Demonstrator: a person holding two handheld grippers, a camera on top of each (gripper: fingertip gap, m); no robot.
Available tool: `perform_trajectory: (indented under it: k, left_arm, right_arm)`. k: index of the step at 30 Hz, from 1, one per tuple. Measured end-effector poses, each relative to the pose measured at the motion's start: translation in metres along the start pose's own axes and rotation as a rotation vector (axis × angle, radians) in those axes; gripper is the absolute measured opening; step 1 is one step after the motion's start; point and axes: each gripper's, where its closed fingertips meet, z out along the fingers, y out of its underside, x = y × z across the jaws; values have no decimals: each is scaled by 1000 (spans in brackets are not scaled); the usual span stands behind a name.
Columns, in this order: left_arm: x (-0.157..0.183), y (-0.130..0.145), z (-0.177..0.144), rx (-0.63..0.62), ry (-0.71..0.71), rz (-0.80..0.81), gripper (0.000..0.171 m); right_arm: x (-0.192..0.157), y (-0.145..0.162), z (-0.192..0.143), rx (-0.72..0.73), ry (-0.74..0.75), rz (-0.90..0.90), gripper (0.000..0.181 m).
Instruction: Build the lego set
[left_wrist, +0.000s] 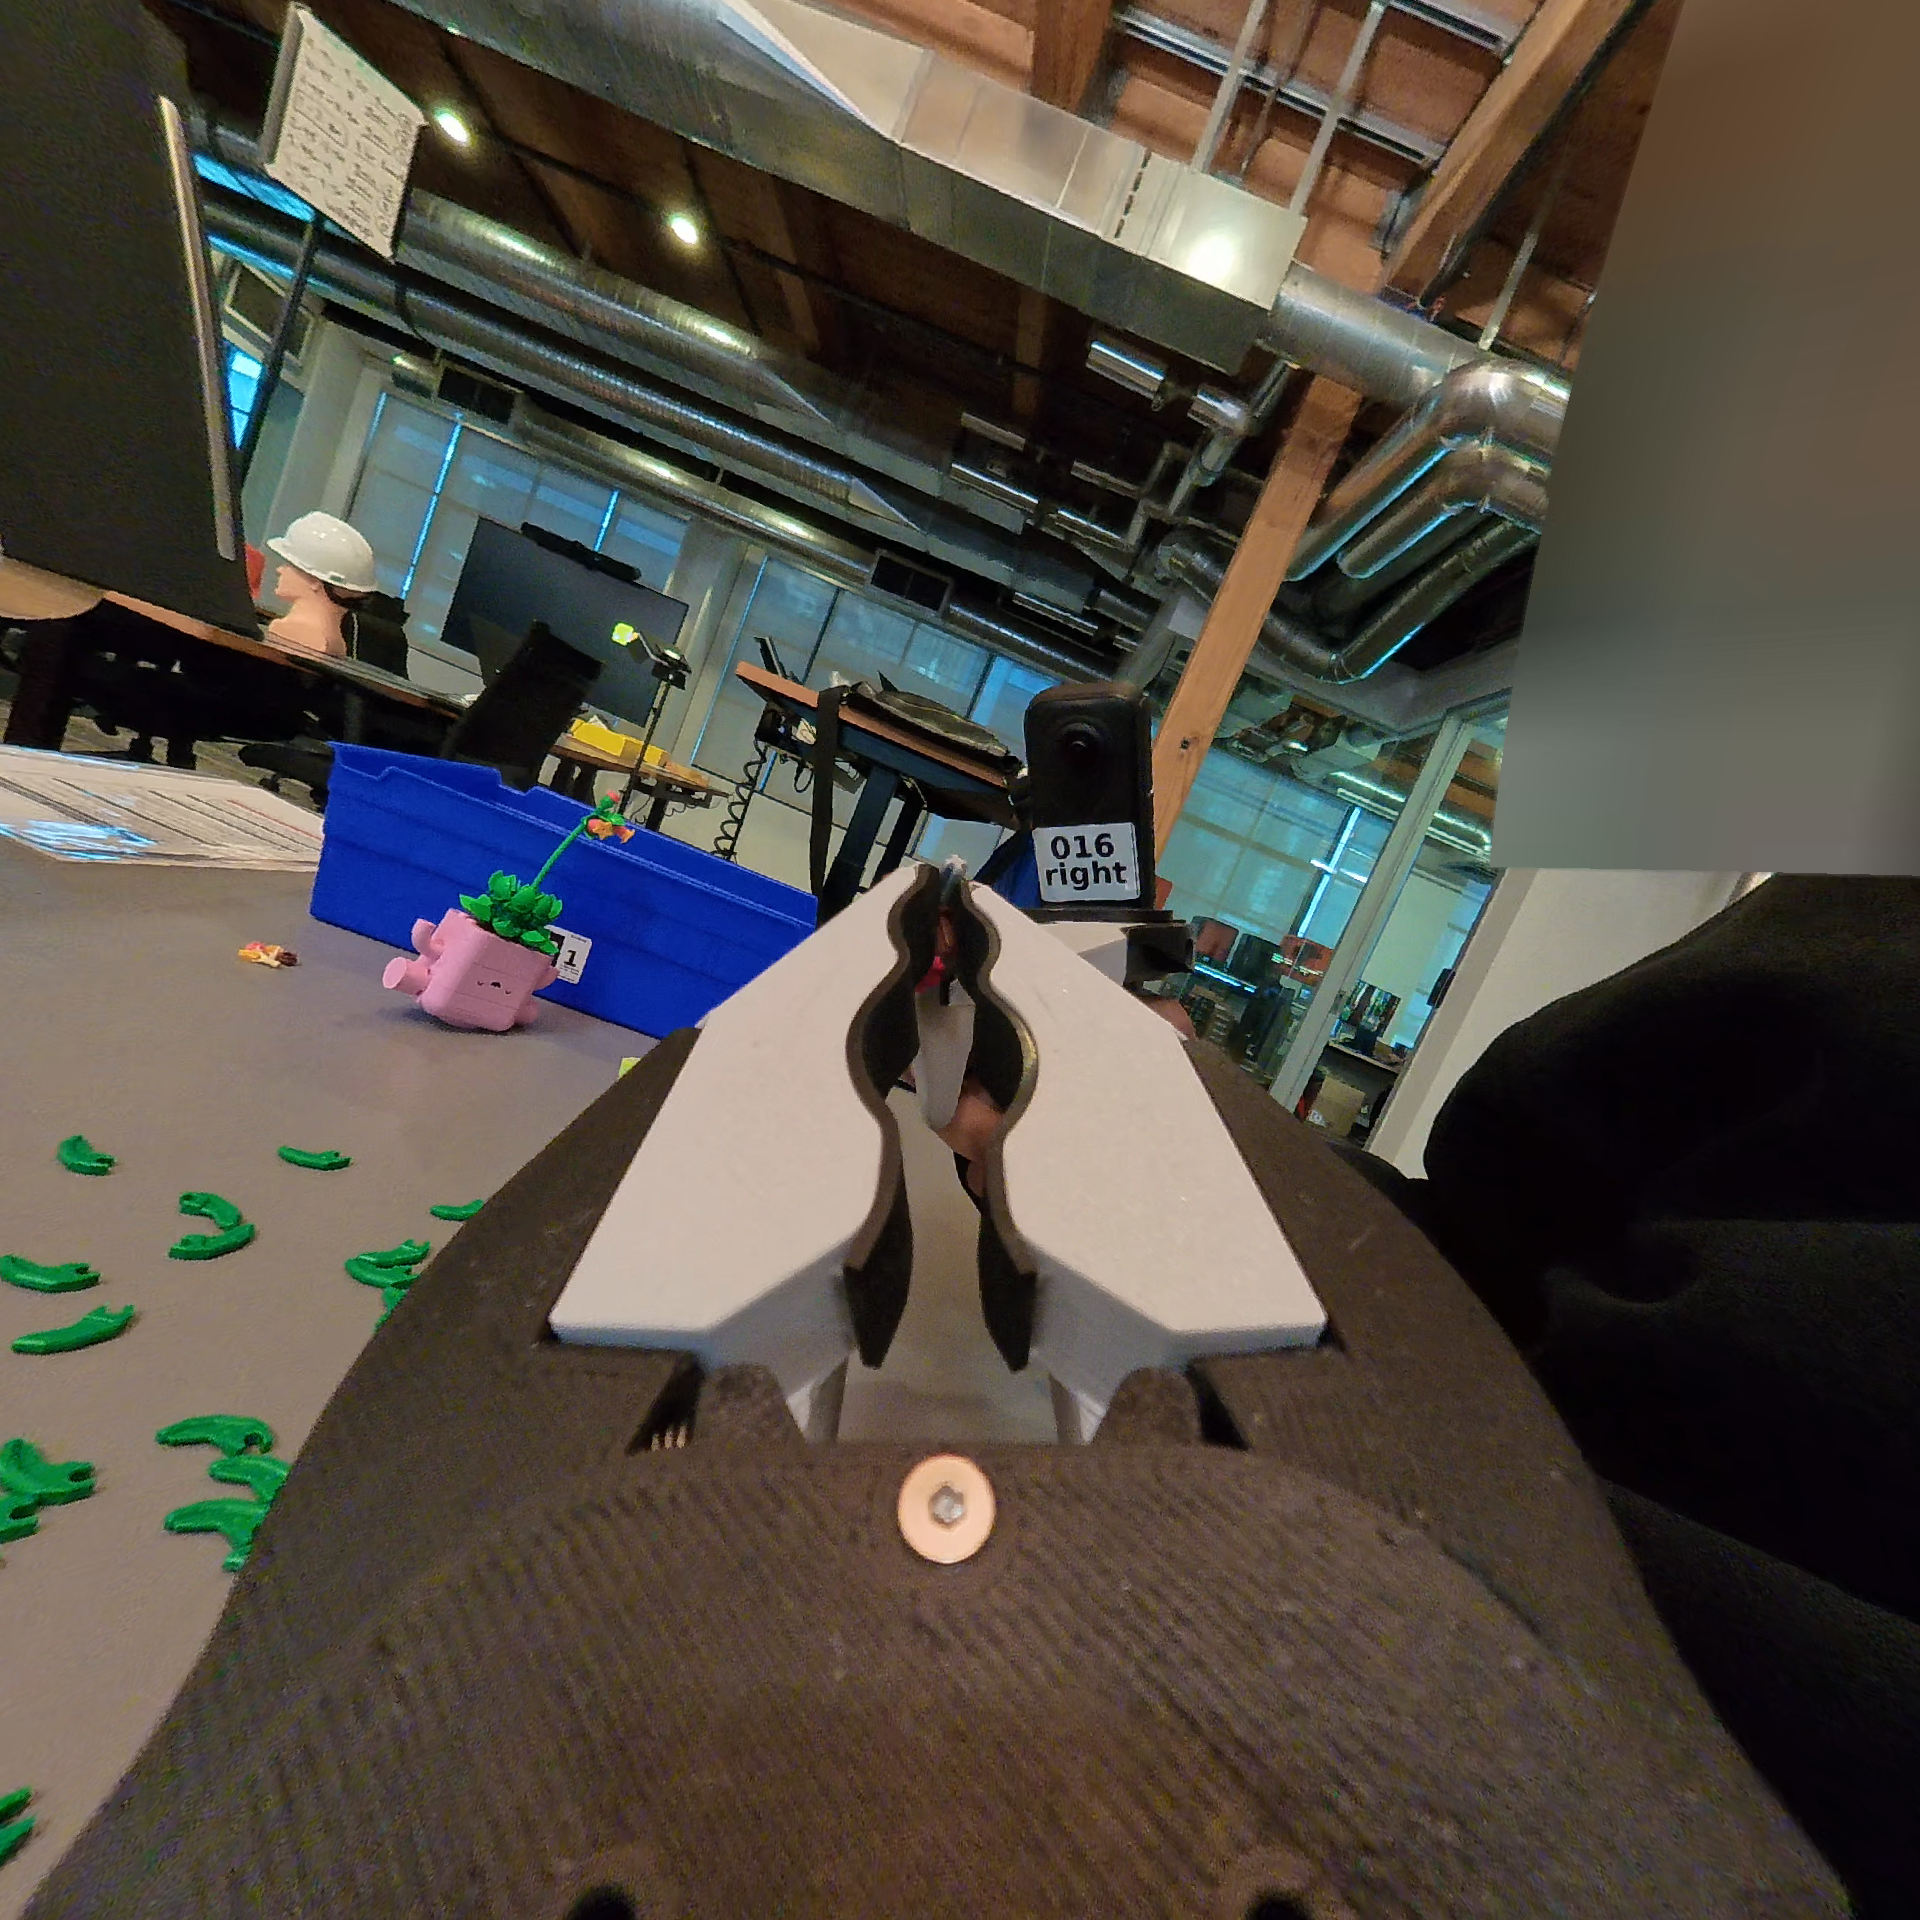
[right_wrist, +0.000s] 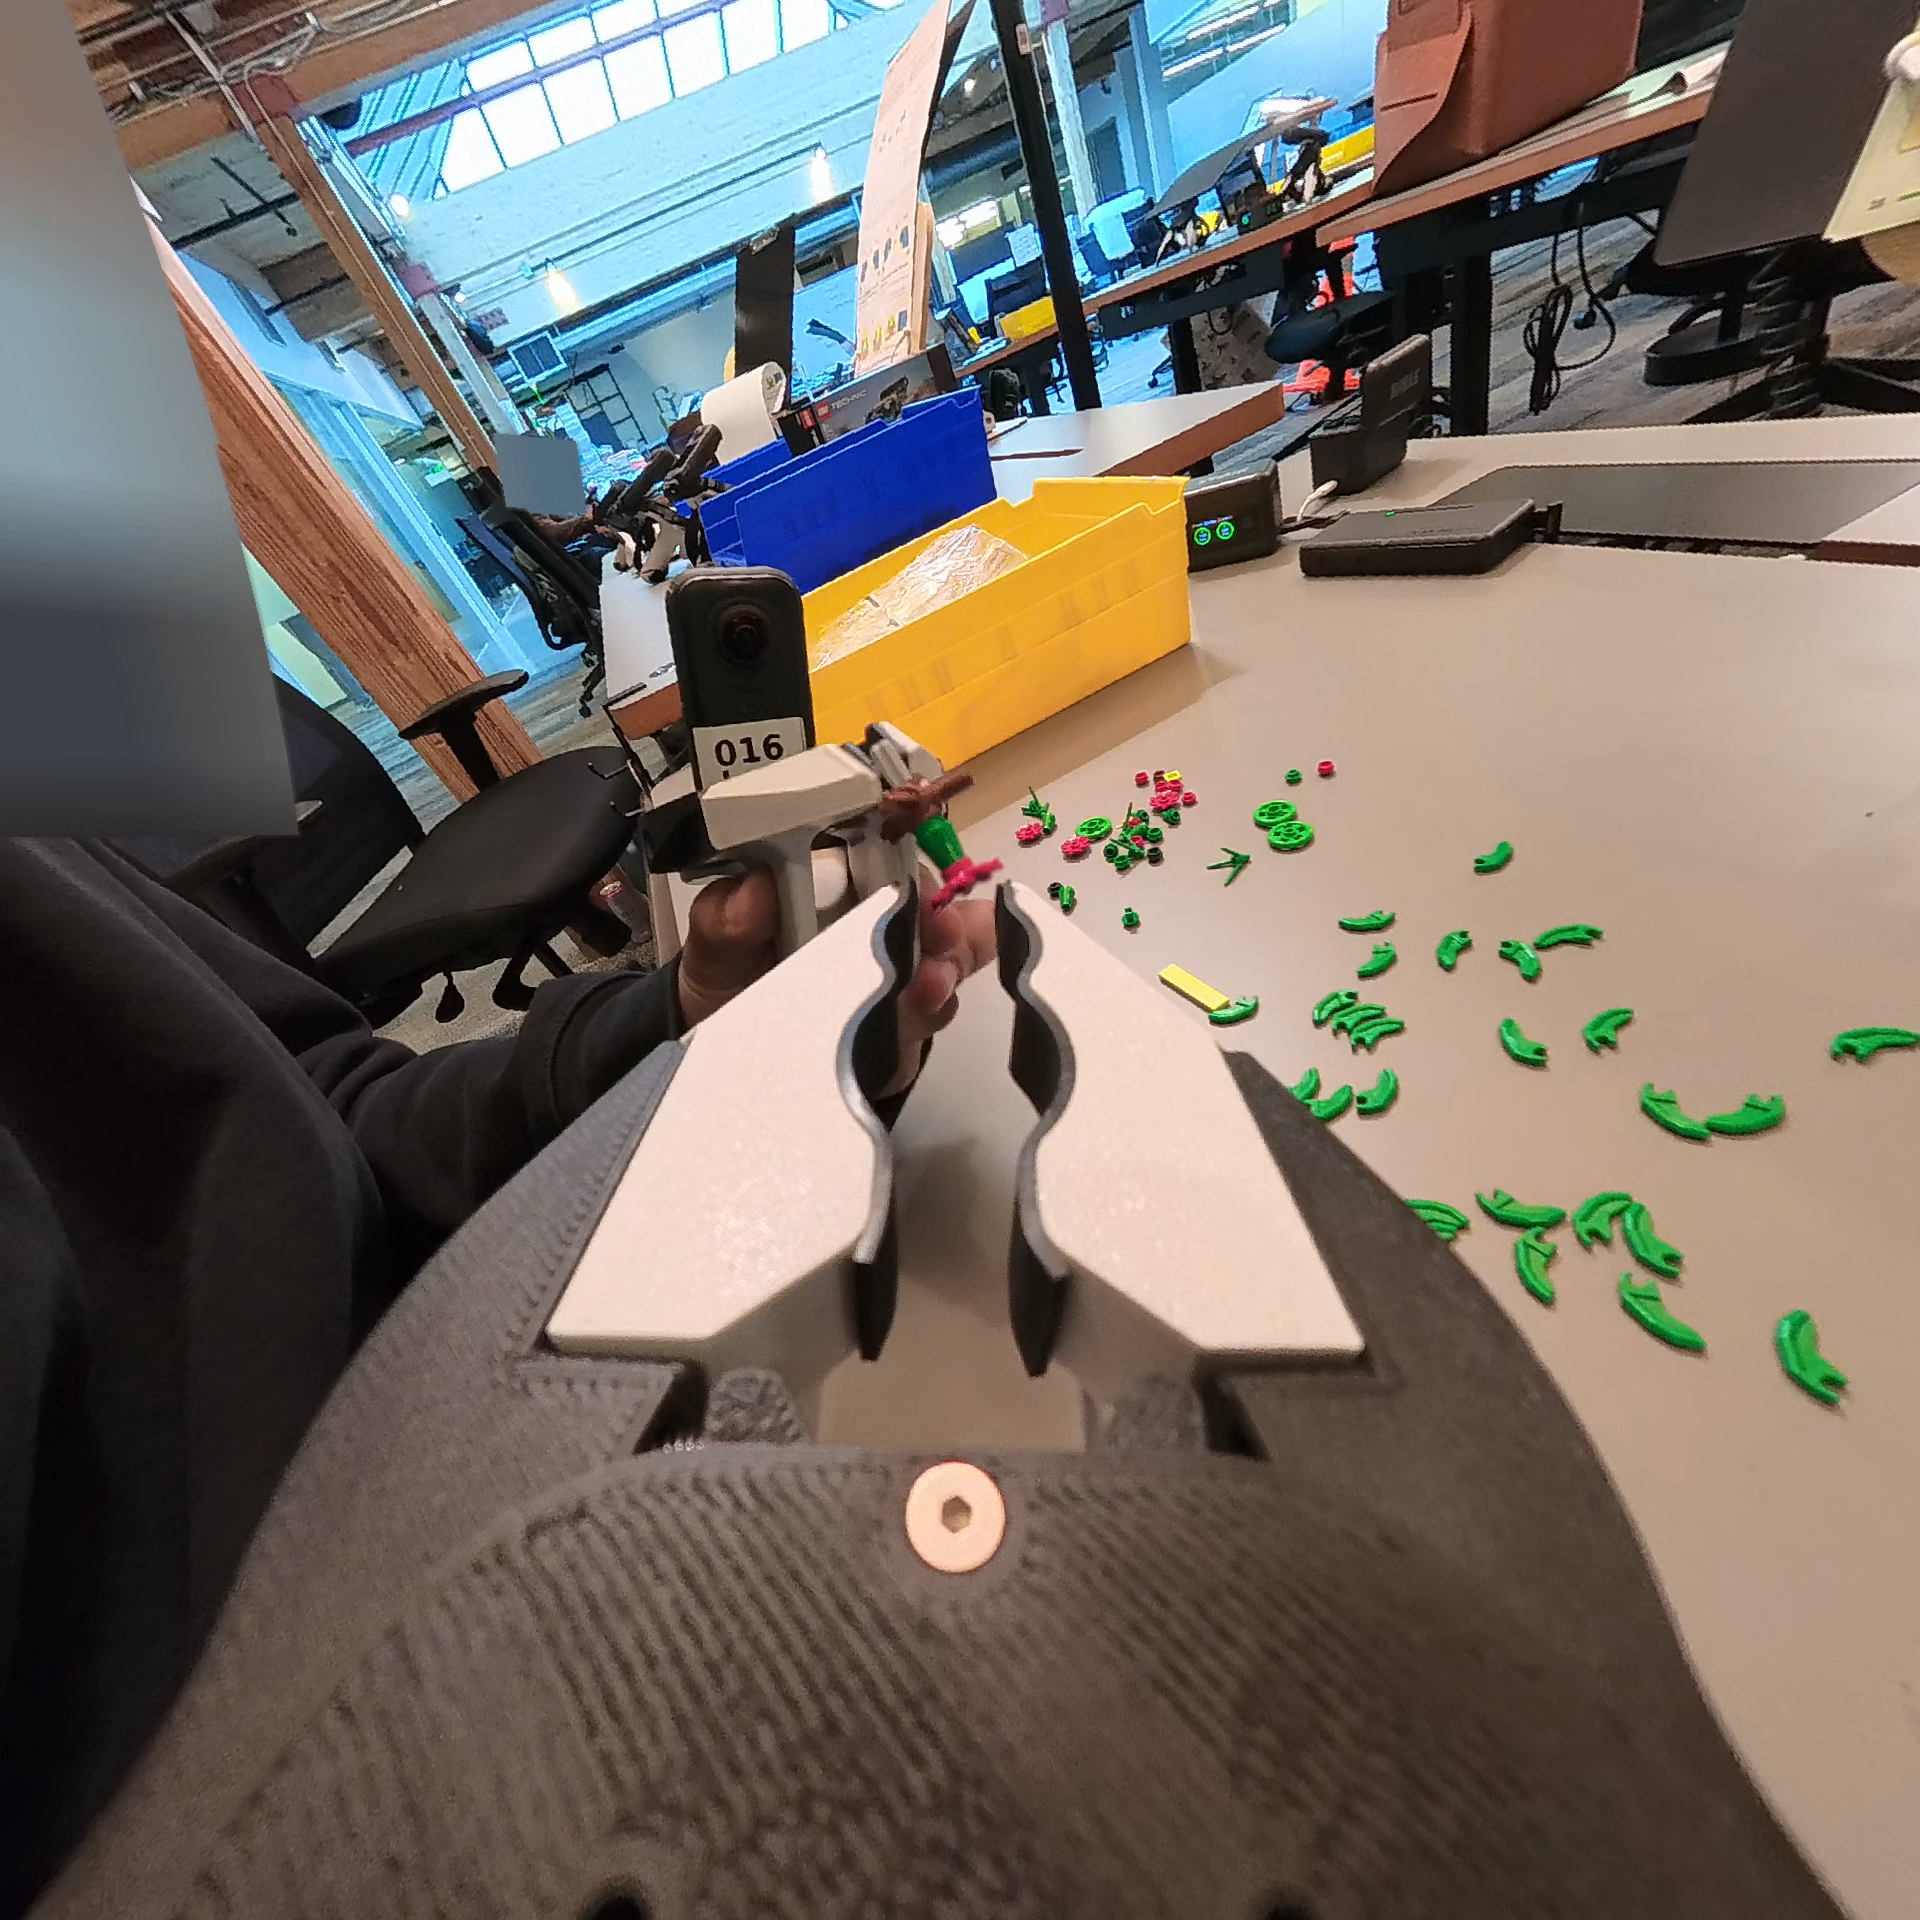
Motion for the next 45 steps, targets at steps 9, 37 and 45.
perform_trajectory:
  k: [9,37,45]
  left_arm:
    - [-6,6,1,-33,-29,-2,0]
    - [-93,-109,-154,230,-699,246,0]
    - [-99,-120,-190,173,-790,290,0]
  right_arm:
    - [6,4,1,-14,26,2,9]
    - [12,86,64,-336,61,-91,23]
    - [18,91,88,-394,94,-195,25]
